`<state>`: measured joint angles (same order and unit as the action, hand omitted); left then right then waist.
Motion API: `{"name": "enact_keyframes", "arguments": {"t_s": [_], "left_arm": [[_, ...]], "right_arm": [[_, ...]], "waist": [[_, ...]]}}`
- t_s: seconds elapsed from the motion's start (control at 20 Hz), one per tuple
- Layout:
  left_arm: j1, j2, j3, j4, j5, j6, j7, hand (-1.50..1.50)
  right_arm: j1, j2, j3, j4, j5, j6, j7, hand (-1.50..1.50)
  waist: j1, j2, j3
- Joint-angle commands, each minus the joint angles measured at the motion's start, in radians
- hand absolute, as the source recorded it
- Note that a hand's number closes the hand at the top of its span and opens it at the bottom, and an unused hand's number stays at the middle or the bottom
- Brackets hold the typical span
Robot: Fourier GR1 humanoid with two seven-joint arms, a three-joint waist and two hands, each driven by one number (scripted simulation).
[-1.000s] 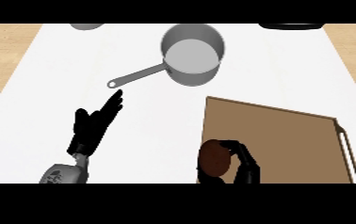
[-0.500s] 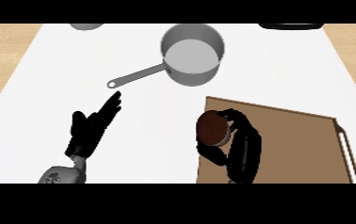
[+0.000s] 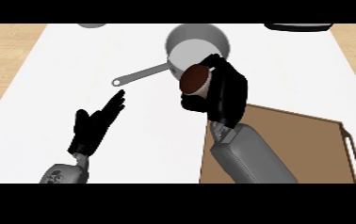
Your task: Pick the cupcake from the tray and place it in the pot
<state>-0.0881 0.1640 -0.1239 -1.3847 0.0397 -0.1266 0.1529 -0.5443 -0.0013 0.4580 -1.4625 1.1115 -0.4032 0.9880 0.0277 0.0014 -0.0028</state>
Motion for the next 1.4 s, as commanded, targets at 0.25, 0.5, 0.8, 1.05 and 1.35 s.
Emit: {"name": "enact_keyframes", "arguments": {"t_s": [0.25, 0.5, 0.8, 1.05, 1.35], "left_arm": [[0.033, 0.006, -0.001, 0.018, -0.002, -0.032, -0.052, 0.00], [-0.008, -0.002, 0.003, -0.008, 0.000, -0.014, 0.008, 0.00], [-0.053, -0.006, -0.015, 0.017, -0.016, -0.032, 0.002, 0.00], [-0.076, -0.045, -0.029, -0.001, -0.008, -0.018, 0.041, 0.00], [-0.108, -0.042, -0.028, 0.055, -0.022, -0.031, 0.009, 0.00]], "right_arm": [[-0.447, 0.001, -0.098, 0.460, -0.178, 0.152, 0.096, 1.50], [-0.536, 0.001, -0.064, 0.685, -0.130, 0.283, 0.126, 1.50], [-0.587, 0.001, -0.133, 0.911, -0.296, 0.341, 0.086, 1.50], [-0.613, 0.001, -0.194, 1.016, -0.450, 0.394, 0.172, -1.50], [-0.657, 0.001, -0.194, 1.013, -0.479, 0.103, 0.005, -1.50]], "waist": [[0.030, 0.010, 0.001], [0.035, 0.010, 0.001], [0.066, 0.025, 0.002], [0.091, 0.025, 0.002], [0.095, 0.035, 0.003]]}}
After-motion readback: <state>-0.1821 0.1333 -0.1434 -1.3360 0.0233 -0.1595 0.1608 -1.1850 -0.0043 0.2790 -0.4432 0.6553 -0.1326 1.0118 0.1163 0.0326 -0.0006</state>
